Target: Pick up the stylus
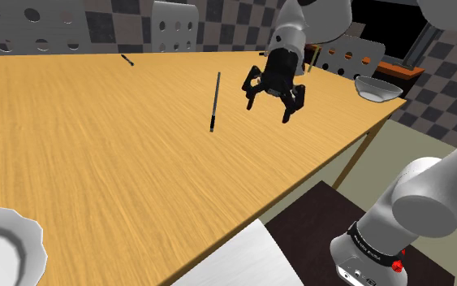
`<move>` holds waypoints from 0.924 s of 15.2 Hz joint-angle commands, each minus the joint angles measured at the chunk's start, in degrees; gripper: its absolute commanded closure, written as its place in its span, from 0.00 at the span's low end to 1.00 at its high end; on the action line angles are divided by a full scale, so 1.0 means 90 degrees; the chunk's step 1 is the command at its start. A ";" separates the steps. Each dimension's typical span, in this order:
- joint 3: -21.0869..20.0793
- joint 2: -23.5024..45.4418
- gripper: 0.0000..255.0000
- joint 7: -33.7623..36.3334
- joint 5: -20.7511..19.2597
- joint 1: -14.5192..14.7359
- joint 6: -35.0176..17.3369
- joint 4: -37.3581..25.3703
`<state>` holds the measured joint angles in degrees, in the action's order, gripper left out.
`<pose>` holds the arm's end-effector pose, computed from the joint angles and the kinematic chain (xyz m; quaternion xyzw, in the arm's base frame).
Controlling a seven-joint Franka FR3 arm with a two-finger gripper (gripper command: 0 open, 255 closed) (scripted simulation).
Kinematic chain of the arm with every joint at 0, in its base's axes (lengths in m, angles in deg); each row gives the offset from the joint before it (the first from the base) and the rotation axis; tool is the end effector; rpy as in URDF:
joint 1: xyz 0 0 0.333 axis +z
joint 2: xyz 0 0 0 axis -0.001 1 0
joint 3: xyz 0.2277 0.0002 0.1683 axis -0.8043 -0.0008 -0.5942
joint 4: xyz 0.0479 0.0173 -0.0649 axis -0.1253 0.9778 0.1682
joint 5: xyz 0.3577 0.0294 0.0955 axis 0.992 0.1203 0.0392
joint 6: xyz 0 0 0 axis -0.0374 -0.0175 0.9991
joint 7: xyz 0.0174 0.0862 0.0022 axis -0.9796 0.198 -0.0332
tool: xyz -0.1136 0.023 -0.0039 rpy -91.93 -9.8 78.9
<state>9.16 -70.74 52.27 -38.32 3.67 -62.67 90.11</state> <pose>0.3893 0.1342 0.4842 -0.8515 0.3189 0.3462 0.2310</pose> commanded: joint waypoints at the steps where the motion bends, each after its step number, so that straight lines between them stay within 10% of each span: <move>1: 0.0008 0.0290 0.00 0.0438 0.0657 0.0036 0.0017 -0.0117; 9: -0.0054 0.1452 0.00 0.1855 0.3223 0.0219 -0.0377 -0.0475; 14: -0.0070 0.1608 0.00 0.1624 0.3273 0.0231 -0.0499 -0.0328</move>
<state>8.57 -56.54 67.43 -8.98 5.71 -66.88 86.76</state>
